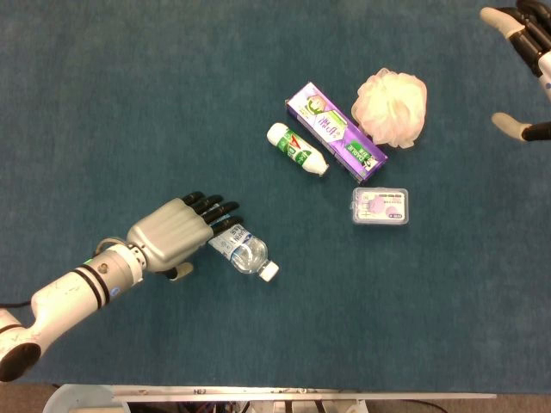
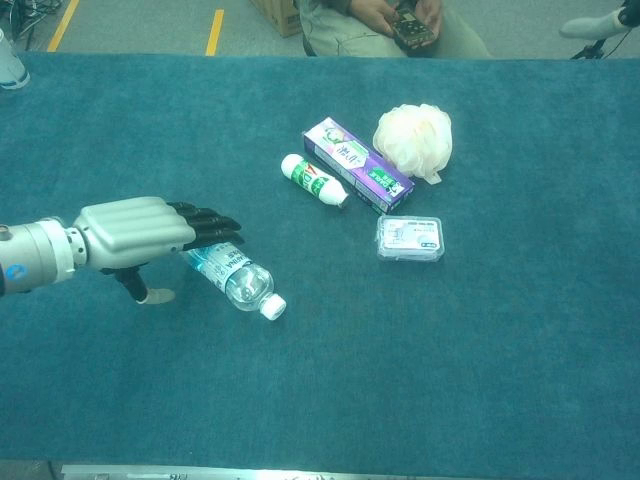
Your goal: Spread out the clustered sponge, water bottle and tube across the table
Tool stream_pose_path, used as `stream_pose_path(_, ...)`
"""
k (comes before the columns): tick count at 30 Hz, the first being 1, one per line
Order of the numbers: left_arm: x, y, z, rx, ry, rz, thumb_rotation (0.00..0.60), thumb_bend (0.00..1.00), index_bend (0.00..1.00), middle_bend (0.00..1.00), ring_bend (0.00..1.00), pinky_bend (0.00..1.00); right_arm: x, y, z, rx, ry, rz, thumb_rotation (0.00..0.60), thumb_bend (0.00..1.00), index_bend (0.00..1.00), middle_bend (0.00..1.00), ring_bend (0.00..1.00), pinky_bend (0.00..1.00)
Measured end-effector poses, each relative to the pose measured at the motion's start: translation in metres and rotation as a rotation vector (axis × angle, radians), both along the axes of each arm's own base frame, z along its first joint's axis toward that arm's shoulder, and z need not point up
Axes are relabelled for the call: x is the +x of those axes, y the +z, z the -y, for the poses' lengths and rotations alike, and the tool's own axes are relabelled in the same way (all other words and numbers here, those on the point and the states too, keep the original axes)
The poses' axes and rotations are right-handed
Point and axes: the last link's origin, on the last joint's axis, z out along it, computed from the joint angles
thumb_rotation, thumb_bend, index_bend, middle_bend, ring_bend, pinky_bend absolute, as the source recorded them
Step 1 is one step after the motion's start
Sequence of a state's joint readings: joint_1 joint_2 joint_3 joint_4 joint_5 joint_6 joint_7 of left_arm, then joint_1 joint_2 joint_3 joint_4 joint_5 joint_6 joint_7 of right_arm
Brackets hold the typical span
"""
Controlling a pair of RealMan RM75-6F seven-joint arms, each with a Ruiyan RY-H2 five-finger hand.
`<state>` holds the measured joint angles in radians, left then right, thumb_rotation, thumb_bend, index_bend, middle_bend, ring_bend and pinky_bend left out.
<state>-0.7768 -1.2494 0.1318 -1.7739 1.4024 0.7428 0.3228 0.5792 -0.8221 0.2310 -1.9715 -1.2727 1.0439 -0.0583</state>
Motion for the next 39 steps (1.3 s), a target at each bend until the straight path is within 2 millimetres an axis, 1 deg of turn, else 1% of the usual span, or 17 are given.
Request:
stream_pose_path(4,0.004,-0.008,-0.002,0.005,-0.002,0.021,0.600,0.30,0.05,0.00,0.00,0.11,-0.001,0.000,0.000,0.000,-0.003,-0.003,0.600,0.17,0.02,0.16,0.08,0.25)
stream_pose_path(7,0.004,-0.013,-0.003,0.009,-0.001,0.030,0.600,0.30,0.09,0.01,0.00,0.11,-0.001,0.001,0.000,-0.002,-0.005,-0.002,0.600,0.17,0.02,0.16,0.08,0.25)
stream_pose_path(10,0.001,-0.018,-0.004,0.018,0.003,0.031,0.600,0.30,0.15,0.05,0.03,0.12,-0.002,0.001,0.000,-0.004,-0.009,-0.004,0.600,0.17,0.02,0.16,0.08,0.25)
stream_pose_path(13,-0.005,-0.021,-0.006,0.026,0.000,0.017,0.600,0.30,0.21,0.10,0.07,0.16,-0.002,0.002,-0.001,-0.004,-0.010,-0.003,0.600,0.17,0.02,0.16,0.08,0.25)
stream_pose_path(15,-0.010,-0.023,-0.004,0.028,0.000,0.008,0.600,0.30,0.24,0.14,0.11,0.20,-0.002,0.002,-0.001,-0.004,-0.011,-0.002,0.600,0.17,0.02,0.16,0.08,0.25)
stream_pose_path(18,-0.018,-0.025,-0.001,0.025,0.008,-0.003,0.600,0.30,0.27,0.20,0.17,0.31,-0.002,0.002,-0.001,-0.004,-0.011,0.002,0.600,0.17,0.02,0.16,0.08,0.25)
stream_pose_path(19,-0.019,-0.025,-0.001,0.026,0.012,-0.005,0.600,0.30,0.28,0.22,0.19,0.34,-0.001,0.002,-0.001,-0.003,-0.011,0.003,0.600,0.17,0.02,0.16,0.08,0.25)
stream_pose_path(21,-0.020,-0.025,-0.001,0.031,0.017,-0.001,0.600,0.30,0.31,0.27,0.25,0.42,-0.001,0.002,-0.001,-0.003,-0.008,0.004,0.600,0.17,0.02,0.16,0.08,0.25)
stream_pose_path(23,-0.021,-0.023,-0.004,0.044,0.024,0.011,0.600,0.31,0.34,0.32,0.30,0.50,0.000,0.002,0.000,-0.003,-0.009,0.005,0.600,0.17,0.02,0.16,0.08,0.25)
stream_pose_path(24,-0.021,-0.022,-0.005,0.051,0.028,0.017,0.600,0.31,0.36,0.33,0.32,0.53,0.000,0.002,0.000,-0.003,-0.010,0.005,0.600,0.17,0.02,0.16,0.08,0.25)
stream_pose_path(27,-0.024,-0.015,-0.014,0.078,0.042,0.029,0.600,0.32,0.37,0.36,0.34,0.56,-0.001,0.002,0.000,-0.005,-0.013,0.007,0.600,0.17,0.02,0.16,0.08,0.25)
stream_pose_path(33,-0.035,0.006,-0.035,0.131,0.072,0.018,0.600,0.32,0.37,0.36,0.34,0.57,-0.001,0.003,0.000,-0.006,-0.016,0.007,0.600,0.17,0.02,0.16,0.08,0.25)
stream_pose_path(39,-0.051,0.028,-0.055,0.185,0.139,0.015,0.600,0.32,0.37,0.36,0.34,0.57,0.000,0.000,0.001,0.001,-0.015,0.006,0.600,0.17,0.02,0.16,0.08,0.25)
